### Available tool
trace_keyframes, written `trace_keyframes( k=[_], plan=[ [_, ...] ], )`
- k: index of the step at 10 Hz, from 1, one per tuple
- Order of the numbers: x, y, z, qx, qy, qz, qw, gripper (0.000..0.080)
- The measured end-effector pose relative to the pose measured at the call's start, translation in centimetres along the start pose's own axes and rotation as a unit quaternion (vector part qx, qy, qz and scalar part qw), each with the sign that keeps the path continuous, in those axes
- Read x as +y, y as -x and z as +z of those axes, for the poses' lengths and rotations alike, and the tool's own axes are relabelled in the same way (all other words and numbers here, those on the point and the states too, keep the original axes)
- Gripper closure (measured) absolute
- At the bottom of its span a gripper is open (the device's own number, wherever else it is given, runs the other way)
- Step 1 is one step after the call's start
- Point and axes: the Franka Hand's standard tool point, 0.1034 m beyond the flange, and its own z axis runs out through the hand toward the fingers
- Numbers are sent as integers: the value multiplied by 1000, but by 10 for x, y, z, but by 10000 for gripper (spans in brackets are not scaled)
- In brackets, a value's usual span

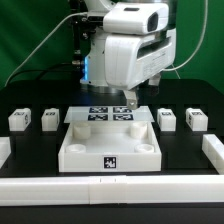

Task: Assemble one leg

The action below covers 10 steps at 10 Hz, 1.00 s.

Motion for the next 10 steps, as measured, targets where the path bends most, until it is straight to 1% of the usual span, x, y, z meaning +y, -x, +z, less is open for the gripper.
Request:
trace_keyframes(
  k=[1, 2, 3, 4, 8, 9, 10],
  plan=[
    [-9, 10, 6, 0, -1, -17, 1000, 150],
    [-18, 23, 14, -1, -5, -39, 999, 150],
    [-22, 34, 19, -4, -13, -42, 999, 150],
    [-20, 37, 19, -3, -15, -25, 1000, 150],
    [-20, 37, 19, -3, -15, -27, 1000, 150],
    [-20, 38, 20, -4, -12, -51, 999, 150],
    [-24, 45, 24, -4, -8, -105, 994, 150]
  ],
)
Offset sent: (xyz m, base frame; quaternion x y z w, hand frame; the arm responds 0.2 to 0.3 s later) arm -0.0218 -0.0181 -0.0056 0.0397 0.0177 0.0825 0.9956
